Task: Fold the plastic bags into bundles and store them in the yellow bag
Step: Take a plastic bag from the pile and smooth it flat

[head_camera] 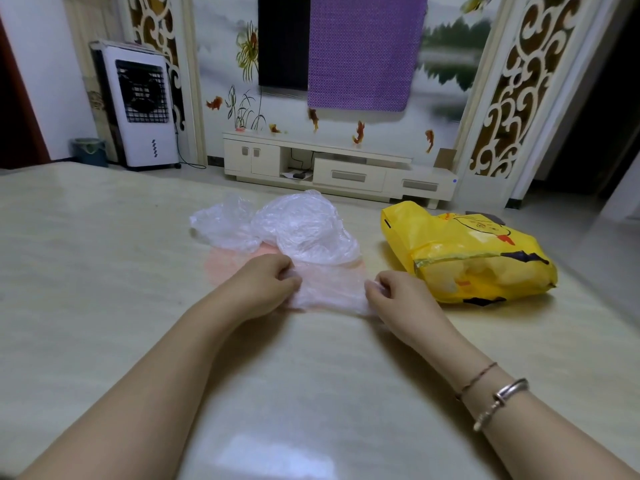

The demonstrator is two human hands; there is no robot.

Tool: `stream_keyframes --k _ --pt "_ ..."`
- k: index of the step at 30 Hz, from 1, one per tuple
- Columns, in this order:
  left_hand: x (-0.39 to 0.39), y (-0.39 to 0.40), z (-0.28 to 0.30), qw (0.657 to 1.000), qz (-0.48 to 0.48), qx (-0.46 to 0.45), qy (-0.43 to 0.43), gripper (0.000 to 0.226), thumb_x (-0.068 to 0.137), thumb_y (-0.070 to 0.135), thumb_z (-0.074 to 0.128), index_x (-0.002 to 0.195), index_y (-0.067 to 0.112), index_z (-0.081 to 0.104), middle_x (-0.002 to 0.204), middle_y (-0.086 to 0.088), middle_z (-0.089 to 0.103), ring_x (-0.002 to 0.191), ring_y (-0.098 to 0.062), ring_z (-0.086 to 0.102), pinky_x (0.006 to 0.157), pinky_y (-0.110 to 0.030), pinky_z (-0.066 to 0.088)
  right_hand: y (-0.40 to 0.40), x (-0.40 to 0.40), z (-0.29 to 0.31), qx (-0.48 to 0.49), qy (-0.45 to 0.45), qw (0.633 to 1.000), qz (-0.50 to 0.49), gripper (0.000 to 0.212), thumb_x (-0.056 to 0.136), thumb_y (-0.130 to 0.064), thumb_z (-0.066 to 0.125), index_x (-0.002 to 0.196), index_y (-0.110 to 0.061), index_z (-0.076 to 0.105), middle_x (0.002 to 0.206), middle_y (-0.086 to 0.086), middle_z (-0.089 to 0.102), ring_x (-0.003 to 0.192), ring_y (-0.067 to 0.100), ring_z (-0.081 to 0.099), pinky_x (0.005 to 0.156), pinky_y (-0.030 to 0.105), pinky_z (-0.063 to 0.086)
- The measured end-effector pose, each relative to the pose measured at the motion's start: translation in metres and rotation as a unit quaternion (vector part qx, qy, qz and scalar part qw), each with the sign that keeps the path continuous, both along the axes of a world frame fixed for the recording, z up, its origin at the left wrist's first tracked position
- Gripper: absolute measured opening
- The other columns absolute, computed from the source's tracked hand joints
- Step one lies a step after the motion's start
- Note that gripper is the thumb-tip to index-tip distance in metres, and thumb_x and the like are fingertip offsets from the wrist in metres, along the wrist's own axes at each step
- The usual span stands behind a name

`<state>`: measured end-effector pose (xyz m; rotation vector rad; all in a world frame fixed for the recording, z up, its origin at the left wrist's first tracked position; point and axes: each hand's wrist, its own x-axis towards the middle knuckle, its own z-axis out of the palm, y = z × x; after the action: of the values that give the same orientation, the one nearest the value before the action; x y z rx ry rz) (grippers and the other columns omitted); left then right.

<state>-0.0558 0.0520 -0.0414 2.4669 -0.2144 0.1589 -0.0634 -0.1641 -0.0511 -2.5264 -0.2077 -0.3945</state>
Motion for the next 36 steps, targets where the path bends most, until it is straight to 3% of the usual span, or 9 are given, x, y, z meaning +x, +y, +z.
stream_keyframes --k 8,14,18,21,24,28,31,33,36 --pt "-0.001 -0.007 -0.01 0.986 0.101 0.126 -0.051 0.013 0.096 0.024 0.043 0.103 0.014 0.047 0.098 -0.003 0.058 0.088 -0.027 0.055 0.066 -0.032 0.038 0.009 -0.003 0.003 -0.155 0.0 0.987 -0.045 0.023 0.095 -0.032 0.047 0.106 -0.012 0.045 0.104 0.006 0.055 0.097 0.03 0.057 0.069 0.036 0.043" --pt "0.0 -0.004 -0.012 0.959 0.133 0.234 -0.092 0.022 0.099 0.024 0.038 0.116 0.014 0.046 0.112 -0.006 0.054 0.1 -0.03 0.054 0.075 -0.033 0.035 0.008 -0.005 0.002 -0.132 -0.016 0.991 -0.008 0.016 0.092 -0.028 0.051 0.092 -0.013 0.053 0.097 0.003 0.044 0.085 0.026 0.053 0.068 0.036 0.043" --pt "0.001 -0.005 -0.003 0.987 0.082 -0.034 -0.135 0.025 0.098 0.038 0.046 0.094 0.018 0.058 0.101 0.004 0.059 0.096 -0.019 0.056 0.08 -0.031 0.044 0.004 -0.011 0.014 0.064 0.017 0.995 0.075 0.013 0.084 -0.016 0.058 0.073 -0.01 0.053 0.077 -0.004 0.049 0.074 0.013 0.046 0.063 0.027 0.033" --pt "-0.011 -0.014 0.016 0.966 -0.024 -0.254 -0.043 0.044 0.085 0.064 0.049 0.097 0.024 0.064 0.102 0.014 0.066 0.1 -0.003 0.059 0.083 -0.02 0.043 -0.003 -0.021 0.035 0.221 0.106 0.957 0.157 0.018 0.091 -0.01 0.057 0.074 -0.009 0.052 0.067 -0.005 0.047 0.062 0.006 0.039 0.054 0.017 0.029" --pt "-0.018 -0.017 0.02 0.963 -0.102 -0.241 0.06 0.064 0.066 0.085 0.053 0.104 0.035 0.066 0.103 0.017 0.068 0.099 0.0 0.061 0.087 -0.024 0.044 -0.01 -0.025 0.044 0.312 0.169 0.913 0.203 0.02 0.095 -0.013 0.056 0.076 -0.012 0.053 0.069 -0.002 0.054 0.062 0.008 0.046 0.055 0.018 0.034" --pt "-0.019 -0.014 0.016 0.955 -0.147 -0.228 0.118 0.039 0.071 0.054 0.075 0.105 0.038 0.067 0.096 0.007 0.071 0.09 -0.006 0.064 0.083 -0.023 0.046 -0.013 -0.025 0.047 0.384 0.198 0.882 0.19 0.016 0.093 -0.012 0.058 0.078 -0.011 0.053 0.064 -0.003 0.057 0.055 0.007 0.052 0.049 0.016 0.044" --pt "-0.017 -0.012 0.019 0.938 -0.129 -0.305 0.106 0.031 0.076 0.03 0.08 0.105 0.029 0.069 0.092 -0.004 0.071 0.08 -0.017 0.068 0.082 -0.034 0.052 -0.012 -0.02 0.042 0.355 0.092 0.922 0.128 0.006 0.092 -0.016 0.062 0.092 -0.014 0.056 0.076 -0.001 0.059 0.061 0.005 0.052 0.051 0.012 0.041" --pt "-0.017 -0.013 0.02 0.914 -0.073 -0.387 0.1 0.025 0.082 0.016 0.075 0.106 0.02 0.067 0.082 -0.002 0.068 0.067 -0.022 0.065 0.077 -0.042 0.055 -0.012 -0.016 0.035 0.226 -0.062 0.967 0.1 0.021 0.09 -0.021 0.064 0.107 -0.017 0.052 0.101 -0.006 0.06 0.085 0.001 0.055 0.069 0.01 0.042" --pt "-0.012 -0.018 0.016 0.895 0.041 -0.439 0.065 0.027 0.085 0.011 0.071 0.109 0.014 0.062 0.086 -0.001 0.068 0.063 -0.024 0.065 0.077 -0.043 0.057 -0.013 -0.013 0.026 0.015 -0.221 0.963 0.152 0.046 0.083 -0.029 0.064 0.124 -0.021 0.045 0.124 -0.01 0.048 0.115 0.01 0.044 0.097 0.013 0.032"
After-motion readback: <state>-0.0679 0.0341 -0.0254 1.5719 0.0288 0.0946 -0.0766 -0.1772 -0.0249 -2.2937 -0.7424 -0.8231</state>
